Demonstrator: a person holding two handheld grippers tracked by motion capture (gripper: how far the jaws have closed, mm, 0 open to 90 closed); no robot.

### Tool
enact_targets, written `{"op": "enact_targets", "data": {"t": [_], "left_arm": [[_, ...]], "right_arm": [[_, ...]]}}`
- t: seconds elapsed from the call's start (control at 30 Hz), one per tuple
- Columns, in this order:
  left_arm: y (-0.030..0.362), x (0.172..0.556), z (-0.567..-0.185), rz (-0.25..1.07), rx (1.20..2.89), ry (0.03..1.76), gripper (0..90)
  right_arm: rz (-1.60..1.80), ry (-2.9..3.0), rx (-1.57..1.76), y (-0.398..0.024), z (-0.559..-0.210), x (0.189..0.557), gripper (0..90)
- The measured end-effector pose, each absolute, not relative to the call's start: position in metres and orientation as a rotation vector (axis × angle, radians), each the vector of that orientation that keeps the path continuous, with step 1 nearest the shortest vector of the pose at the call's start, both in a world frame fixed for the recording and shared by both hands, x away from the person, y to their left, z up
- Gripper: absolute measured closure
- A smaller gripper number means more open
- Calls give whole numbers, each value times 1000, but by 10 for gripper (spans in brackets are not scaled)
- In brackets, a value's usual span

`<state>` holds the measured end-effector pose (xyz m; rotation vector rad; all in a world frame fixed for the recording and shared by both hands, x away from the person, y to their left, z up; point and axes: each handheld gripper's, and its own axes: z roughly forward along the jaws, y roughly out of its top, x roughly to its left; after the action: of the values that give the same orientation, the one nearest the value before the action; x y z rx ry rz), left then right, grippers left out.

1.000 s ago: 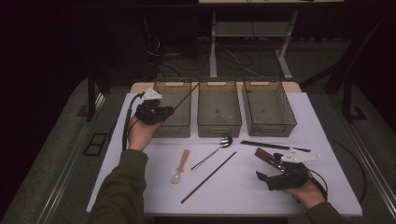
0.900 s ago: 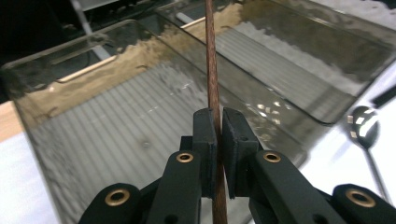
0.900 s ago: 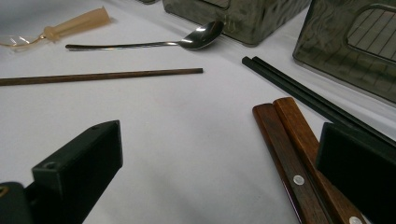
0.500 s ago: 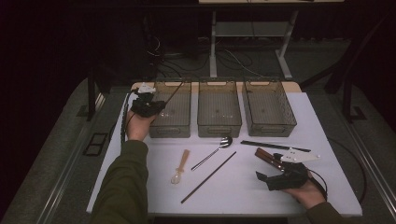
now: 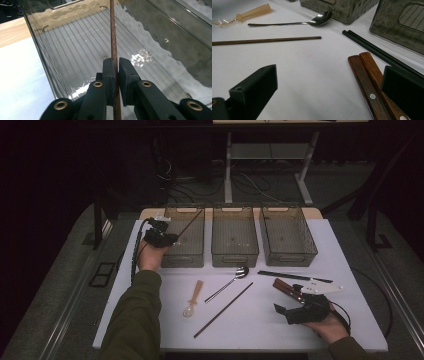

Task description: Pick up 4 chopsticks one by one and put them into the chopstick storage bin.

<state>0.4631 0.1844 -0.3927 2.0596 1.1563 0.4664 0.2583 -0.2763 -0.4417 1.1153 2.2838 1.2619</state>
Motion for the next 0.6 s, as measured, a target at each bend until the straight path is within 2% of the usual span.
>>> {"op": "enact_targets", "data": {"t": [0.03, 0.07, 0.1, 0.17, 0.27, 0.3, 0.37, 0.4, 0.6], "left_arm": [[185, 463, -393, 447, 2035, 1154, 671], [185, 463, -392, 449, 2020, 1154, 671], [185, 462, -391, 460, 2011, 1145, 600], [185, 461, -390, 434, 2000, 1126, 532], [186, 455, -384, 444, 1975, 1089, 509], [186, 453, -381, 444, 1970, 1080, 463], [187, 448, -378, 434, 1957, 1056, 448], [187, 446, -376, 416, 1957, 1051, 402], [184, 426, -366, 369, 1936, 1001, 340]], "right_arm": [[1262, 2283, 1113, -276, -441, 258, 5], [1262, 2283, 1113, -276, -441, 258, 5], [1263, 2282, 1113, -277, -441, 258, 5], [1263, 2282, 1113, -277, -441, 258, 5], [1262, 2283, 1118, -277, -442, 258, 5], [1261, 2286, 1114, -276, -442, 258, 5], [1260, 2286, 1115, -276, -442, 258, 5], [1259, 2285, 1118, -276, -442, 258, 5], [1255, 2285, 1117, -276, -442, 258, 5]]}}
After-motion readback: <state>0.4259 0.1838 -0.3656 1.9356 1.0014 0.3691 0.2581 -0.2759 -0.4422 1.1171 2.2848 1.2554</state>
